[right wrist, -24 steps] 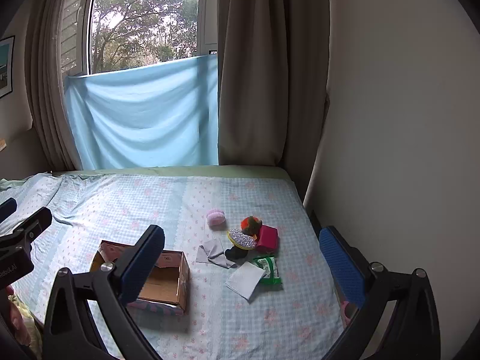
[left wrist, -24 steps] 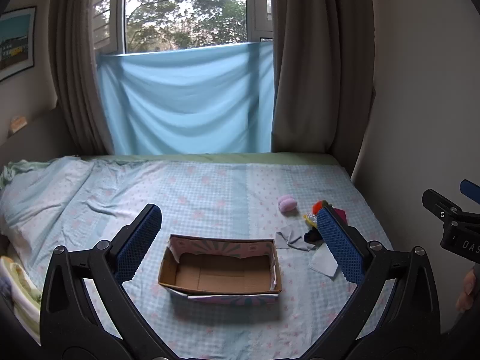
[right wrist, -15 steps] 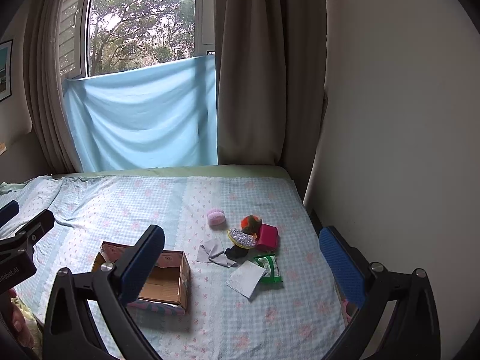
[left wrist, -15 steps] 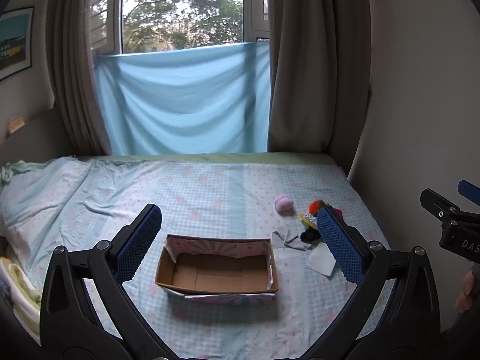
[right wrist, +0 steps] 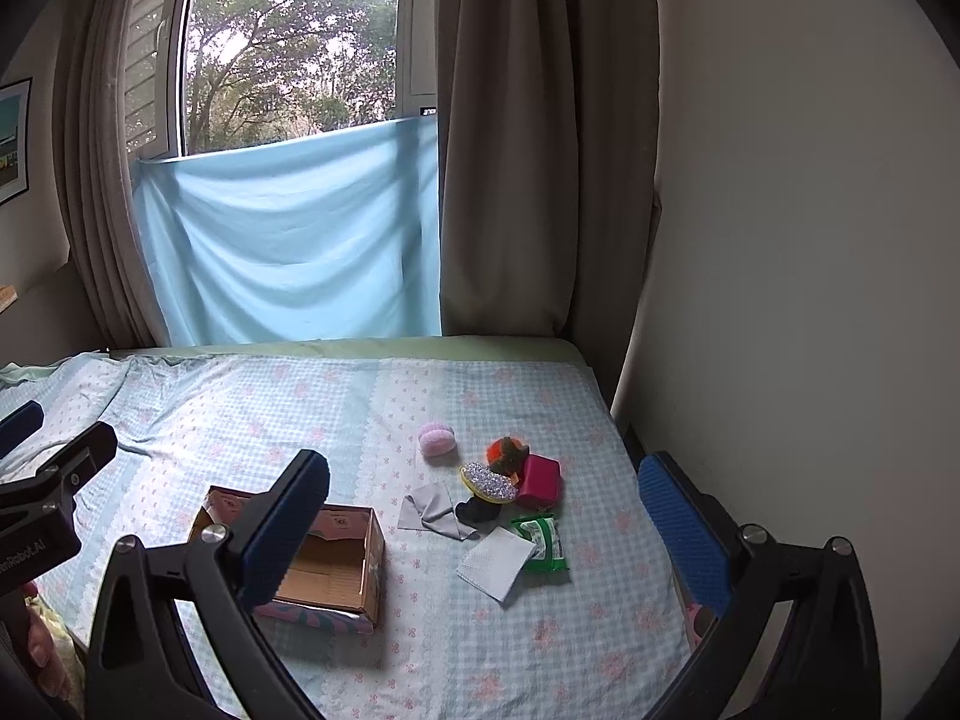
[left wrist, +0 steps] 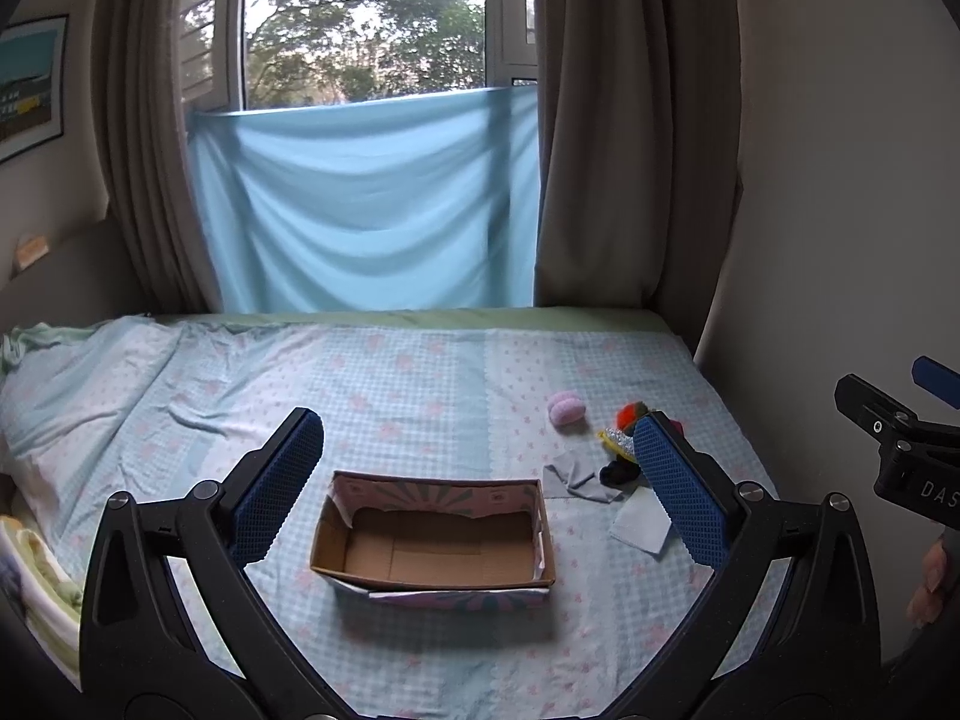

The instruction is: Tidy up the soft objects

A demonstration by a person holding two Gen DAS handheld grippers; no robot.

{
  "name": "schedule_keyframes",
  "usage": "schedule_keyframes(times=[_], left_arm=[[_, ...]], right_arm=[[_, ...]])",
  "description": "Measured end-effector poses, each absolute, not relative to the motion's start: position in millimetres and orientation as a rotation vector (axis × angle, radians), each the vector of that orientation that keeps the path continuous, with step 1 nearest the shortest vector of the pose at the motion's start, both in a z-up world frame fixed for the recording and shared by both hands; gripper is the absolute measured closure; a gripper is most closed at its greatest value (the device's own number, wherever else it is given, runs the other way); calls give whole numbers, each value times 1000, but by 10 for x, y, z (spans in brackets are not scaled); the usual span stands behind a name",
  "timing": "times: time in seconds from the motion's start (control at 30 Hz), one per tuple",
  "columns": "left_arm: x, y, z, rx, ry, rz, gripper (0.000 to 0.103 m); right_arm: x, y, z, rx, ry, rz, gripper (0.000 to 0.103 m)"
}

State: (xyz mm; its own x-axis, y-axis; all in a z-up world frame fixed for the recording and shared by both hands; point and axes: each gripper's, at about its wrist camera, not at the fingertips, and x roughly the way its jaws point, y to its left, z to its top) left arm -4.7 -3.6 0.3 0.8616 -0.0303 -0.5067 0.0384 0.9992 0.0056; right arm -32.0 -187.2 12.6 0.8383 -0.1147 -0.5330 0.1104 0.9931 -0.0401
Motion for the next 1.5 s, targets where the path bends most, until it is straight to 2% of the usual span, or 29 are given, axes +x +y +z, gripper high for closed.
schedule_keyframes(times=[1.5], left_arm=[[-78, -92, 30, 20, 519, -43, 0]], right_arm=[[-353, -1894, 152, 13, 563, -113, 0]])
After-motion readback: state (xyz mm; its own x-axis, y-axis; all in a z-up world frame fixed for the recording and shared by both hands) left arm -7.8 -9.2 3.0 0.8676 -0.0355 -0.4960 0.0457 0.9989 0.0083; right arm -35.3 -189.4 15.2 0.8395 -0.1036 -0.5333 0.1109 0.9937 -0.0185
